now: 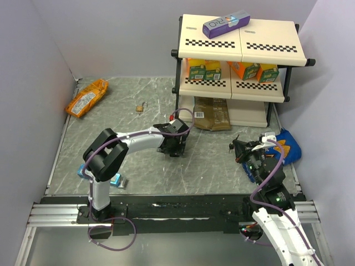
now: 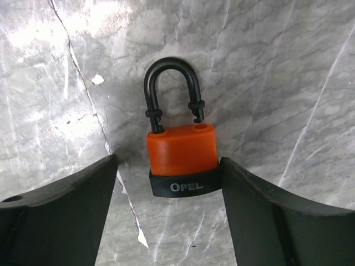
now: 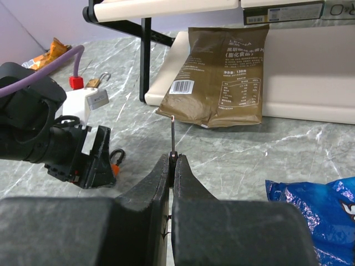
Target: Unlock with the key
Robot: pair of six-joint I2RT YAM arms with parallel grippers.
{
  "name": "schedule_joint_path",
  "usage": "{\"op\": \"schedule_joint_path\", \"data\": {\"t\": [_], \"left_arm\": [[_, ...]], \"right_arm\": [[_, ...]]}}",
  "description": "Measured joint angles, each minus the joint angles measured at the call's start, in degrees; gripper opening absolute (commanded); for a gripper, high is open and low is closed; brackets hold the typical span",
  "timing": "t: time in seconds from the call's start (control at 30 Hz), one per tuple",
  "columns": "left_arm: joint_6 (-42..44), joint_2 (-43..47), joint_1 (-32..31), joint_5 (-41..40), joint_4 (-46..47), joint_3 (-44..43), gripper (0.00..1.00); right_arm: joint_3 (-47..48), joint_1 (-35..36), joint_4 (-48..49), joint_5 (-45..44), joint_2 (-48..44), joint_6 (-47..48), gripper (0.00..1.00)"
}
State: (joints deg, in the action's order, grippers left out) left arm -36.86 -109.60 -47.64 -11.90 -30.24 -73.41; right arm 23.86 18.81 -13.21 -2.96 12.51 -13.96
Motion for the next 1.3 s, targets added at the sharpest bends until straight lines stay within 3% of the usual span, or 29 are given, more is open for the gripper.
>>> {"op": "schedule_joint_path", "data": {"t": [0.27,0.5,0.6,0.83,1.3], "left_arm": [[0.7,-1.92,-0.09,-1.6,-0.04,-2.21,0.51],[1.22,-2.54,-0.72,-3.04,-0.13,-2.99,0.13],[1.27,-3.19,-1.36,-4.7,-1.18,-3.98,0.03],[1.01,-6.27,-4.13,-14.73,-7.37,-8.83,0.01],[0.17,-10.29,-8.92,-38.23,-29.51,-17.25,0.01]], "right_arm": [[-0.13,0.0,0.07,0.0,0.0,0.0,0.0],[-0.63,0.0,0.09,0.02,0.0,0.0,0.0],[-0.63,0.0,0.11,0.02,0.0,0.0,0.0],[-0.63,0.0,0.13,0.0,0.0,0.0,0.0],[-0.63,0.0,0.13,0.0,0.0,0.13,0.0]]}}
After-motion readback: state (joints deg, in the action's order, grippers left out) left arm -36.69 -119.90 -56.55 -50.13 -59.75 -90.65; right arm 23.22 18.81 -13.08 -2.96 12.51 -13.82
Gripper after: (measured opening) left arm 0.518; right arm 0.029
